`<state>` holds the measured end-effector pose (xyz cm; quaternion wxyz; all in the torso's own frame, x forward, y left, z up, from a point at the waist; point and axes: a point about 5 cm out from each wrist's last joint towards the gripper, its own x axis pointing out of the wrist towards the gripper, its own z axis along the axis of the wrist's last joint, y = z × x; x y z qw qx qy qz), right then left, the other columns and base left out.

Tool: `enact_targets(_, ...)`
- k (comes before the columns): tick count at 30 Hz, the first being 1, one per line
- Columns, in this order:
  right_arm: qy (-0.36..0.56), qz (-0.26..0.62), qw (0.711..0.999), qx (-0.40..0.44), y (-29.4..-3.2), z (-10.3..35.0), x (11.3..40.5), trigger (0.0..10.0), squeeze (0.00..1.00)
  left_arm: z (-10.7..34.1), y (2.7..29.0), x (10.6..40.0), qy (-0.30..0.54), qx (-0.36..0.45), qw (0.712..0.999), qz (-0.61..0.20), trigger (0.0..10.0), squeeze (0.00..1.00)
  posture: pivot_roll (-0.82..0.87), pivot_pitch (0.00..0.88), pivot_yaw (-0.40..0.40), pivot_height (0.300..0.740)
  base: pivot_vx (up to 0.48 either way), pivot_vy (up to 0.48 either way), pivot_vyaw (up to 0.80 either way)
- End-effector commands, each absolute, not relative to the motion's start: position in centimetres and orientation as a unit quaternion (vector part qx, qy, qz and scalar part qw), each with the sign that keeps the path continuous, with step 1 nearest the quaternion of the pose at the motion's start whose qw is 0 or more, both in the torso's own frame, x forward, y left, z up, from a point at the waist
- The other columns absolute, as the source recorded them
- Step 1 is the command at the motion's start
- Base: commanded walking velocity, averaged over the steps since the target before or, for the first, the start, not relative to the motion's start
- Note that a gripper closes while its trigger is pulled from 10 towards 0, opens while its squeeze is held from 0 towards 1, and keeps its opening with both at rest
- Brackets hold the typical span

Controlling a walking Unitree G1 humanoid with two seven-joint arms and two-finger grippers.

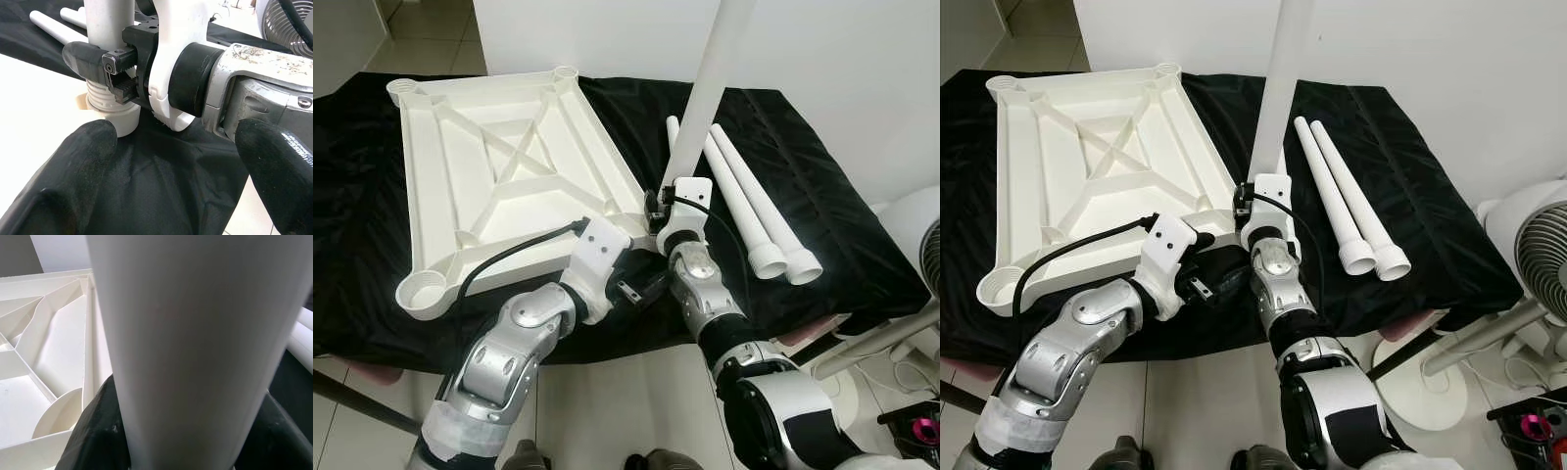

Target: Building children table

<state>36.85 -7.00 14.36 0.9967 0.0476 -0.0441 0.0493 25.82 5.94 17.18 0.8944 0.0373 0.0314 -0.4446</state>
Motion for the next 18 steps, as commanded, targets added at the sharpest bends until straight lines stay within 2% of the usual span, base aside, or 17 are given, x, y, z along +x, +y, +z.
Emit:
enact_targets(1,-0.014,0.047,0.998,0.044,-6.6,13.0,36.4,10.0,0.00,17.0,5.6,25.9,0.035,0.039,0.899,-0.435,10.0,0.00,0.02,0.038,-0.074,0.740,0.000,0.000,0.00)
enact_targets(2,-0.019,0.046,0.998,0.044,-6.8,13.1,36.3,10.0,0.09,17.0,5.6,25.9,0.035,0.040,0.899,-0.434,10.0,0.00,0.02,0.034,-0.077,0.740,0.000,0.000,0.00)
enact_targets(3,-0.025,0.053,0.997,0.053,-6.8,13.3,36.3,10.0,1.00,17.0,5.6,25.9,0.034,0.040,0.899,-0.434,10.0,0.00,0.02,0.034,-0.077,0.740,0.000,0.000,0.00)
enact_targets(10,-0.078,0.102,0.990,0.058,-7.4,14.8,36.4,10.0,1.00,16.9,5.6,25.8,0.035,0.040,0.900,-0.433,10.0,0.00,0.03,0.026,-0.080,0.740,0.000,0.000,0.00)
enact_targets(11,-0.082,0.115,0.988,0.054,-7.8,15.0,36.5,10.0,0.08,16.9,5.6,25.8,0.035,0.040,0.900,-0.432,10.0,0.00,0.03,0.026,-0.080,0.740,0.000,0.000,0.00)
enact_targets(13,-0.083,0.123,0.988,0.051,-8.0,15.0,36.5,10.0,0.08,16.9,5.6,25.8,0.035,0.040,0.900,-0.432,10.0,0.00,0.03,0.025,-0.081,0.740,0.000,0.000,0.00)
enact_targets(14,-0.080,0.134,0.987,0.044,-8.4,15.0,36.6,10.0,0.00,16.9,5.7,25.8,0.034,0.041,0.900,-0.433,10.0,0.00,0.03,0.024,-0.080,0.740,0.000,0.000,0.00)
enact_targets(18,-0.078,0.159,0.984,0.026,-9.2,15.0,36.8,10.0,0.00,17.0,5.7,25.9,0.034,0.042,0.900,-0.433,10.0,0.00,0.03,0.021,-0.078,0.740,0.000,0.000,0.00)
